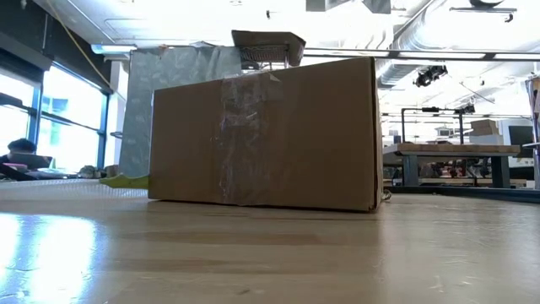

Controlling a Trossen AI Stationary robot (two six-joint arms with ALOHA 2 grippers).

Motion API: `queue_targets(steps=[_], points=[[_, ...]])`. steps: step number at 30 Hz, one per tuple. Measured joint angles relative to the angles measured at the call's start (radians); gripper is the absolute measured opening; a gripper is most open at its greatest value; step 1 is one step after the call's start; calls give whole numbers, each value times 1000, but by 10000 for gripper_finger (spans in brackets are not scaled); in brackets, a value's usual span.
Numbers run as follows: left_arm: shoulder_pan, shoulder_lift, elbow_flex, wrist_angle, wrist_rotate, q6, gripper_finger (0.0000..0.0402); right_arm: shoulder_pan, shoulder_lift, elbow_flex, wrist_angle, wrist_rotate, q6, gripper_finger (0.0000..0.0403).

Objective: Unpack boxes
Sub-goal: Open the cardboard box using the silver cutter

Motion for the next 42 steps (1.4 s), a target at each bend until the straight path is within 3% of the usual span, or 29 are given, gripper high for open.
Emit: queue_targets(steps=[12,15,21,22,26,30,34,36,38,42], points=[[12,44,2,64,-31,21,58,-106,109,188,-78,-144,20,213],[12,45,1,57,-35,18,58,-117,126,206,-112,-140,45,183],[11,45,1,53,-30,12,67,-123,141,241,-120,-133,42,78],[11,47,1,49,-35,4,69,-123,141,245,-125,-122,45,61],[9,37,4,-41,-44,28,83,-101,125,245,-176,24,6,58],[8,-35,3,-218,-171,44,102,-83,48,240,-261,167,-2,58],[22,-147,2,-407,-317,52,115,-113,-66,198,-391,206,34,58],[55,-199,2,-548,-403,44,116,-153,-125,153,-465,160,100,58],[113,-249,2,-730,-461,-2,115,-217,-183,101,-481,42,187,58],[311,-319,0,-1030,-428,-151,97,-396,-219,-7,-400,-253,339,58]])
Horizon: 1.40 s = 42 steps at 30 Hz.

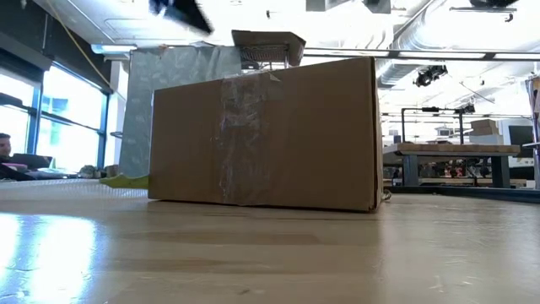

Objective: Unpack boxes
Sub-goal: Open the cardboard box using the silver cutter

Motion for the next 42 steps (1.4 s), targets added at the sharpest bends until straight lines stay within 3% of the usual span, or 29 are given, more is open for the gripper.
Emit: queue_targets(steps=[4,9,13,18,20,23,30,32,35,42], points=[[204,-29,-67,-64,60,-41,67,-167,22,-34,121,-198,55,58],[375,-19,-219,84,360,-15,29,-321,49,-3,124,-320,56,58],[404,-4,-345,349,604,-18,4,-412,46,28,139,-440,58,58],[326,7,-460,676,874,-148,4,-466,47,46,113,-515,63,58],[269,7,-479,776,895,-177,2,-473,47,47,101,-537,63,58],[174,11,-488,780,839,-183,1,-478,48,47,82,-552,62,58],[86,-11,-400,805,457,35,6,-542,83,116,44,-668,81,58],[103,-10,-376,841,431,123,20,-554,113,143,28,-688,81,58],[179,-9,-347,867,512,193,56,-571,160,164,18,-723,84,58],[379,74,-335,960,915,259,172,-600,193,165,11,-792,159,58]])
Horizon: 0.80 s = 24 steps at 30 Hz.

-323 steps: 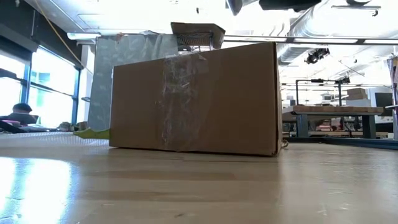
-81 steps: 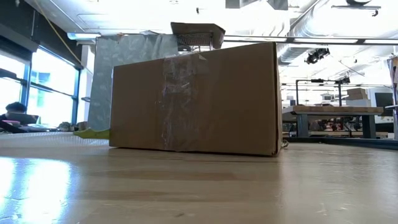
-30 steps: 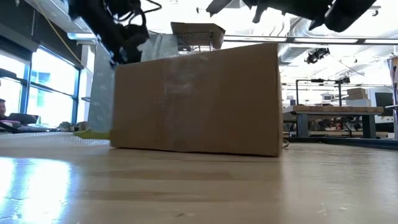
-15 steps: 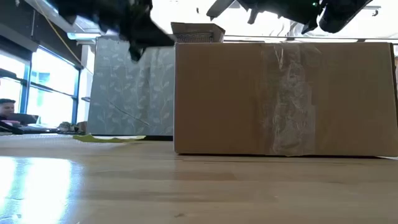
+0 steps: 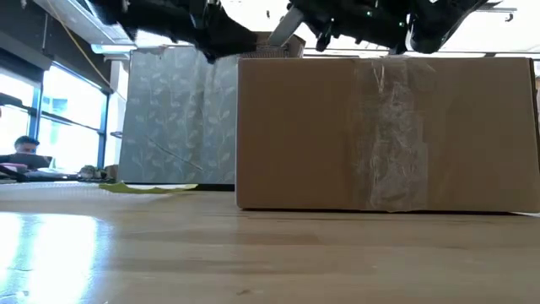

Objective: Unpack boxes
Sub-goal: Open the cardboard box using the silver cutter

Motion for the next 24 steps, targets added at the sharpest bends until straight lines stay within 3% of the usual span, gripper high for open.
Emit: queue_targets(steps=[3,7,16,24], points=[[18,58,-1,18,88,46,216,-2,-1,0,-23,-63,7,58],[19,157,-1,64,108,90,250,26,-1,0,-114,-42,-51,58],[11,291,6,59,96,0,255,103,-1,0,-278,142,-271,58],[9,284,4,36,88,-24,255,102,28,-53,-209,148,-316,58]])
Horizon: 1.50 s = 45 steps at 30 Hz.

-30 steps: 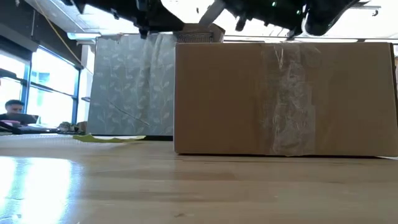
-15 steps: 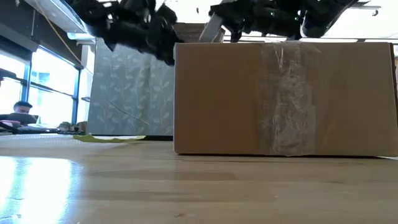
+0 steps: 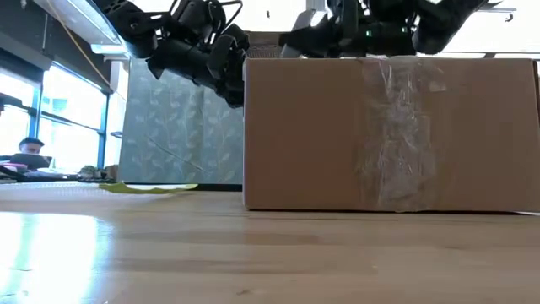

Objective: Unpack boxes
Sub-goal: Open the cardboard box using the silver cutter

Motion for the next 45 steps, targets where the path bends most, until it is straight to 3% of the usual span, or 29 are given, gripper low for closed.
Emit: queue_targets(steps=[9,20,32,40,45], points=[[-6,1,-2,-10,-4,-9,255,-11,68,-14,153,-2,58,58],[-13,2,-2,-27,-6,-3,255,-58,48,-13,86,-21,169,58],[-26,2,-1,-54,-33,12,255,-104,-142,-13,-319,-50,96,58],[-26,2,-1,-54,-29,19,255,-105,-218,-11,-462,-31,45,58],[-26,2,-1,-54,-28,20,255,-104,-224,93,-707,3,-32,58]])
